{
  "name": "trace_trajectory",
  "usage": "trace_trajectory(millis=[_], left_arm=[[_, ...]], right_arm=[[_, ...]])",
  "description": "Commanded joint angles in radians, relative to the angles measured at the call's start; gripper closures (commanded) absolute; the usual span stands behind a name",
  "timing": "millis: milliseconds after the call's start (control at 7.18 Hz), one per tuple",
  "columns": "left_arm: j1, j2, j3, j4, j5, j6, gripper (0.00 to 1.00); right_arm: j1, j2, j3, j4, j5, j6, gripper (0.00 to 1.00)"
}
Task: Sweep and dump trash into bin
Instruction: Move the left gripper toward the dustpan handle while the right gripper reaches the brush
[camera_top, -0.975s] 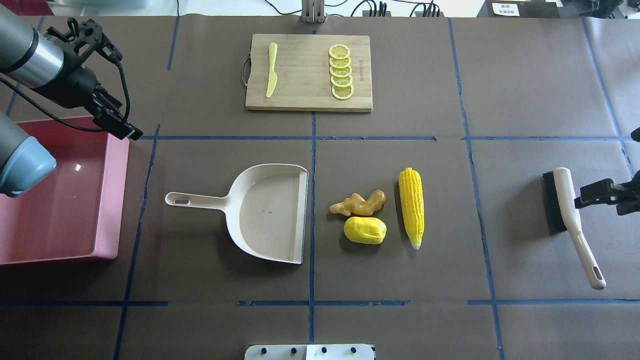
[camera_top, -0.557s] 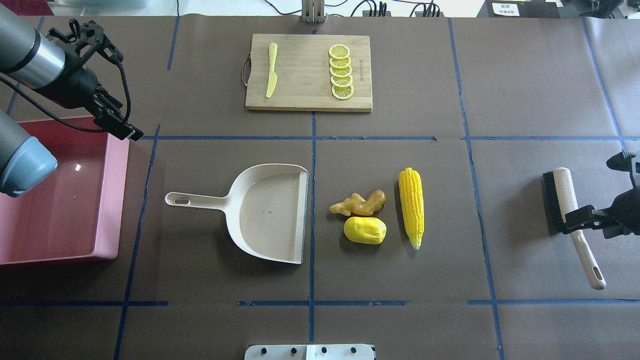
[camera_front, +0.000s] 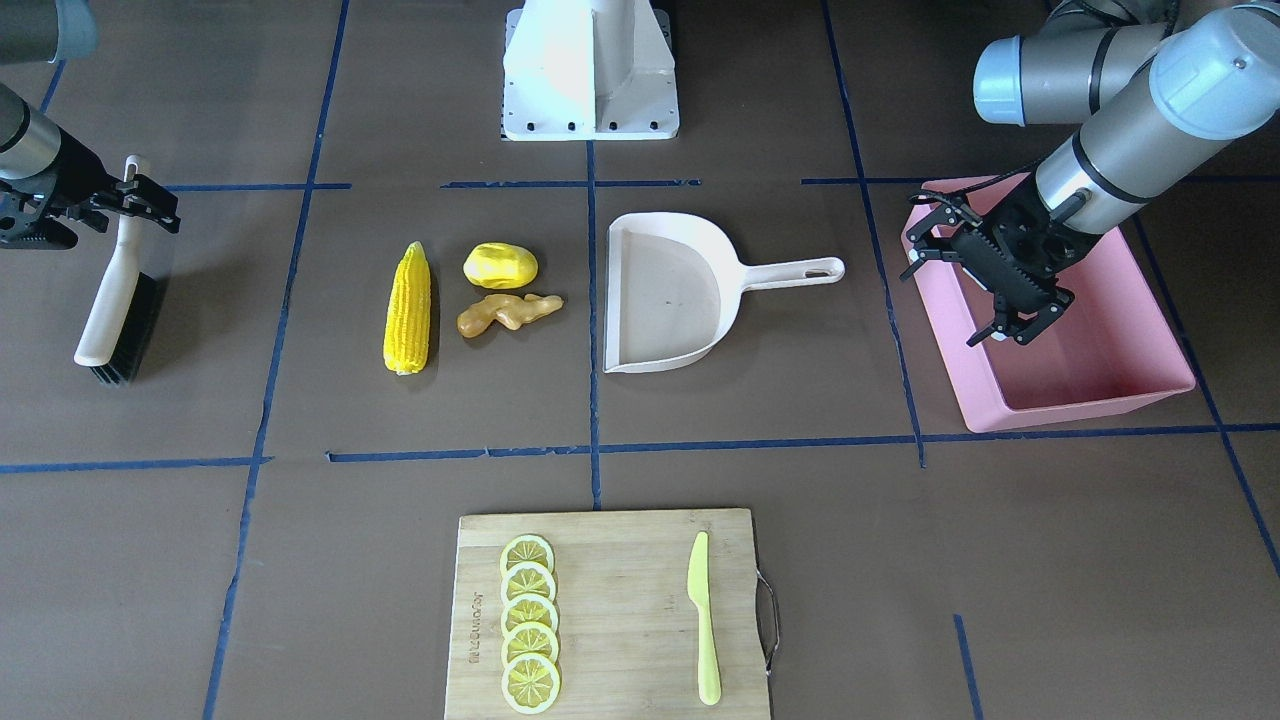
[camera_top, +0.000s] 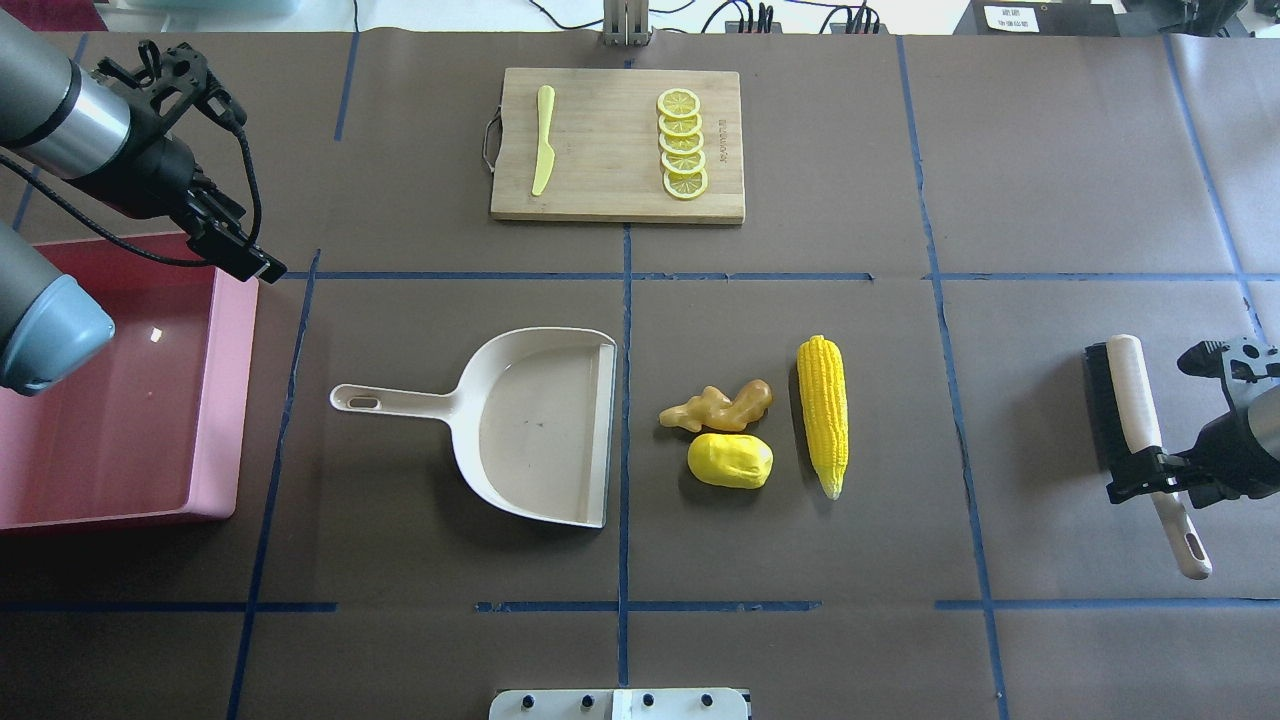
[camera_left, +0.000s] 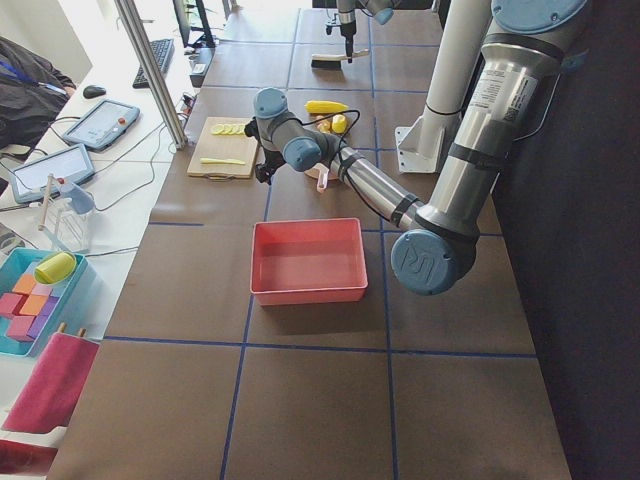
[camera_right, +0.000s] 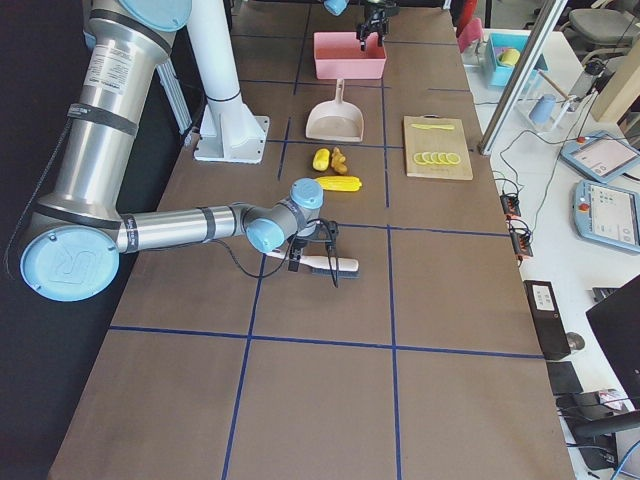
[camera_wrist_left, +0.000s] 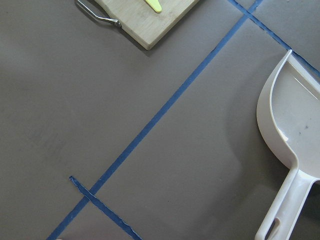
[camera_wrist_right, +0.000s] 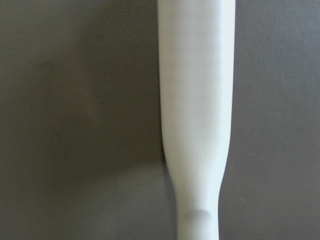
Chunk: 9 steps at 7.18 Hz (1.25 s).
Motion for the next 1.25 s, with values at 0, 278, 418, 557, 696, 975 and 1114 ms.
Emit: trace_trajectory(millis=[0, 278, 418, 557, 696, 975, 1114], left_arm=[[0.016, 0.001, 0.002, -0.003, 0.000, 0.003, 0.00], [0.033, 0.001, 0.002, -0.004, 0.037, -0.002, 0.00], [0.033, -0.001, 0.002, -0.004, 0.037, -0.002, 0.00], [0.035, -0.005, 0.000, -0.004, 0.037, -0.004, 0.00], [0.036, -0.007, 0.000, -0.010, 0.038, 0.006, 0.00], [0.094, 0.004, -0.018, -0.110, 0.058, 0.077, 0.00], [0.133, 0.004, -0.023, -0.131, 0.090, 0.152, 0.00]], right_arm=[[-0.001, -0.004, -0.004, -0.005, 0.000, 0.000, 0.45], [0.001, -0.010, -0.021, -0.005, 0.000, -0.006, 0.93], [0.001, -0.008, -0.021, -0.005, 0.001, -0.006, 1.00], [0.002, -0.008, -0.013, -0.005, 0.008, -0.009, 1.00], [0.022, -0.004, -0.004, -0.006, 0.014, -0.011, 1.00], [0.068, 0.001, 0.001, -0.009, 0.024, -0.012, 1.00], [0.091, 0.004, 0.001, -0.008, 0.041, -0.026, 1.00]])
